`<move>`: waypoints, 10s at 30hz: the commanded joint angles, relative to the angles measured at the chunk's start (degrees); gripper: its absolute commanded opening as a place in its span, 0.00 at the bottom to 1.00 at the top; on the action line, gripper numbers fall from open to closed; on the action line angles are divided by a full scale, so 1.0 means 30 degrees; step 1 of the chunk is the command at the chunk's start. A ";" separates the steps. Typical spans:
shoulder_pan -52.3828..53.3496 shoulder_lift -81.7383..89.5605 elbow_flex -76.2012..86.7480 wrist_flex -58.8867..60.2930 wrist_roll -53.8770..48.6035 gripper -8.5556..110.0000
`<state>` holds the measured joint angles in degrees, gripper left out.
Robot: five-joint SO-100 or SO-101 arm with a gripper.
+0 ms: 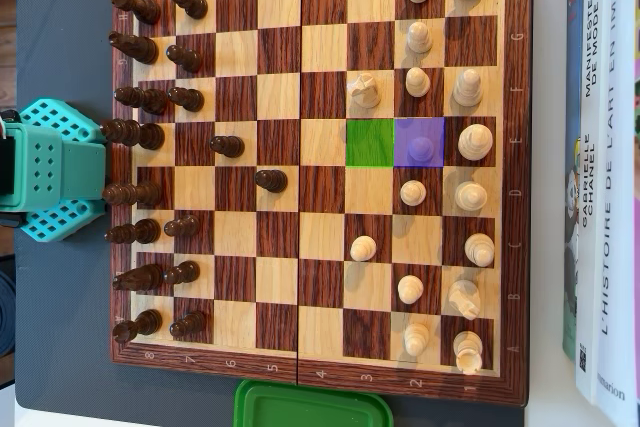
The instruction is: Play chess
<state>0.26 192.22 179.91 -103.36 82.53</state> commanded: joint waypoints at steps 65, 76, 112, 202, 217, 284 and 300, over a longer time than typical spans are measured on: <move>-0.0029 -0.0146 0.0381 -0.0029 -0.0029 0.07; -0.0088 -0.0176 -0.3047 0.6680 -0.0088 0.07; -0.1406 -0.0322 -0.7764 4.3945 -0.0117 0.07; -0.1963 -4.5527 -4.5176 6.3193 -0.0820 0.20; -0.1934 -4.6201 -4.5410 6.3047 -0.0820 0.20; -0.1641 -4.7285 -4.5439 6.2227 -0.0820 0.15; -0.1611 -4.7109 -4.5645 6.2021 -0.1611 0.10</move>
<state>-5.10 49.75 45.26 82.88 77.87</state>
